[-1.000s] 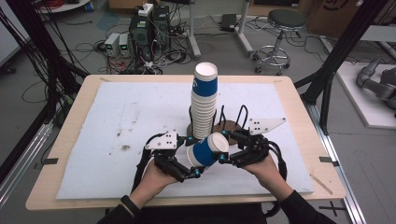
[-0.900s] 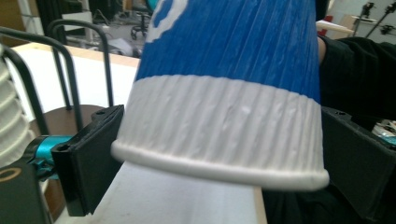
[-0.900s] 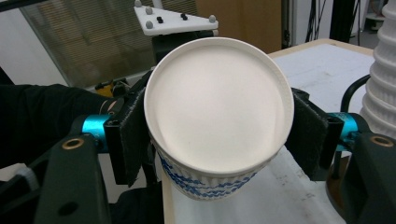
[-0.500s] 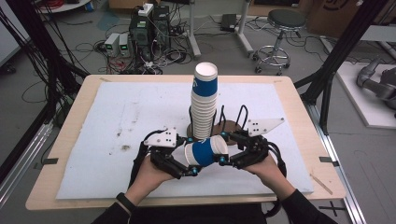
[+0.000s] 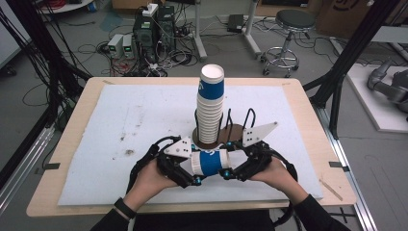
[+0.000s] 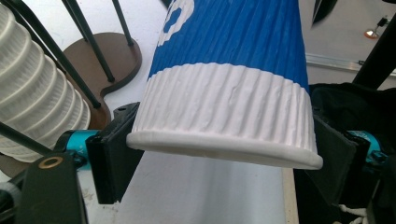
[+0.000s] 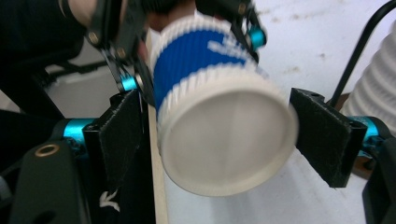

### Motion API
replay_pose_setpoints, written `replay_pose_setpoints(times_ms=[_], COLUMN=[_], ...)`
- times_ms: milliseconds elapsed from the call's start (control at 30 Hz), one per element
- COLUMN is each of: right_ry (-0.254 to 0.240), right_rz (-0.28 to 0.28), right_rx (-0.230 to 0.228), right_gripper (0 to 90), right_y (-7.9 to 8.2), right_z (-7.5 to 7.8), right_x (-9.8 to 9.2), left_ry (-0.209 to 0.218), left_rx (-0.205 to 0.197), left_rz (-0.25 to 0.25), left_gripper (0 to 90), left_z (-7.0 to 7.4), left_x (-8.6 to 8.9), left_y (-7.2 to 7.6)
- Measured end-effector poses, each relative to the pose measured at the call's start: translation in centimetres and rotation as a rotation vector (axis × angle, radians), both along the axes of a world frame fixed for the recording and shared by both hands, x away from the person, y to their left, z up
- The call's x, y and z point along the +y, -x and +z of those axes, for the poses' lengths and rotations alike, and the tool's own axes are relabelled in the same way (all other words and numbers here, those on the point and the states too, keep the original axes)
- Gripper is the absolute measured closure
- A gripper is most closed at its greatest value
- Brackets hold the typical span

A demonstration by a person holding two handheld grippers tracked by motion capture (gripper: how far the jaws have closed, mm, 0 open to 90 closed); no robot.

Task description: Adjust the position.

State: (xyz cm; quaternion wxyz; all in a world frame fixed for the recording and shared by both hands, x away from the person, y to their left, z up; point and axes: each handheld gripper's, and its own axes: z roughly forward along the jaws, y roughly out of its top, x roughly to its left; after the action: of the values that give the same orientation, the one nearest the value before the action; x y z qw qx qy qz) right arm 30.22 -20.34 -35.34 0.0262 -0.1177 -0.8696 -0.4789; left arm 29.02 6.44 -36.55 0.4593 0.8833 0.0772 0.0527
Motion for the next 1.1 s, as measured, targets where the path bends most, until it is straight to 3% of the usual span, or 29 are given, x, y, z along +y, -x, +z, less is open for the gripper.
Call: replay_pose_setpoints(times_ms=[100, 200, 233, 267, 300, 333, 400, 500, 533, 633, 733, 833, 967, 1033, 1067, 1100], right_ry=[-0.018, -0.069, -0.102, -0.102, -0.155, -0.186, -0.208, -0.295, -0.302, -0.300, -0.297, -0.297, -0.270, -0.234, -0.204, -0.204], right_rz=[0.015, 0.025, 0.019, 0.019, 0.018, 0.020, 0.019, 0.024, 0.029, 0.028, 0.034, 0.038, 0.035, 0.009, 0.007, 0.007], right_rx=[-0.010, 0.010, 0.018, 0.018, 0.018, 0.017, 0.026, 0.046, 0.050, 0.049, 0.047, 0.054, 0.045, 0.013, 0.015, 0.015], right_gripper=[28.1, 29.7, 29.9, 29.9, 30.1, 30.1, 30.1, 30.1, 30.1, 30.1, 30.3, 30.4, 29.4, 21.3, 20.3, 20.3], right_y=[-0.2, -0.6, -0.5, -0.5, -0.6, -0.6, -0.6, -0.6, -0.6, -0.6, -0.5, -0.5, -0.4, -0.3, -0.5, -0.5], right_z=[-0.2, 0.1, 0.2, 0.2, 0.2, 0.2, 0.2, -0.1, -0.1, -0.2, -0.3, -0.4, -0.4, -0.3, -0.1, -0.1], right_x=[-0.1, -0.6, -0.8, -0.8, -1.1, -1.2, -1.4, -1.7, -1.7, -1.6, -1.4, -1.3, -1.2, -1.2, -1.4, -1.4], left_ry=[0.025, 0.153, 0.227, 0.284, 0.321, 0.400, 0.423, 0.521, 0.540, 0.553, 0.560, 0.547, 0.506, 0.469, 0.450, 0.433], left_rx=[-0.020, -0.018, 0.011, 0.034, 0.046, 0.072, 0.083, 0.113, 0.116, 0.114, 0.116, 0.117, 0.112, 0.110, 0.104, 0.101], left_rz=[-0.003, 0.015, 0.023, 0.024, 0.025, 0.020, 0.015, 0.004, 0.002, 0.007, 0.000, -0.005, -0.013, -0.023, -0.027, -0.028], left_gripper=[16.8, 13.7, 12.8, 12.8, 10.9, 10.8, 10.8, 10.7, 10.7, 11.0, 16.6, 17.9, 18.7, 18.9, 18.9, 18.9], left_z=[0.1, 0.0, -0.1, -0.3, -0.4, -0.6, -0.7, -0.8, -0.8, -0.8, -0.7, -0.5, -0.2, 0.0, 0.0, 0.1], left_x=[0.2, 0.8, 1.0, 1.2, 1.4, 1.7, 1.8, 1.9, 2.0, 2.1, 2.3, 2.4, 2.5, 2.6, 2.6, 2.6], left_y=[0.0, -0.1, -0.2, -0.3, -0.3, -0.4, -0.5, -0.6, -0.6, -0.5, -0.5, -0.6, -0.8, -0.9, -0.9, -0.9])
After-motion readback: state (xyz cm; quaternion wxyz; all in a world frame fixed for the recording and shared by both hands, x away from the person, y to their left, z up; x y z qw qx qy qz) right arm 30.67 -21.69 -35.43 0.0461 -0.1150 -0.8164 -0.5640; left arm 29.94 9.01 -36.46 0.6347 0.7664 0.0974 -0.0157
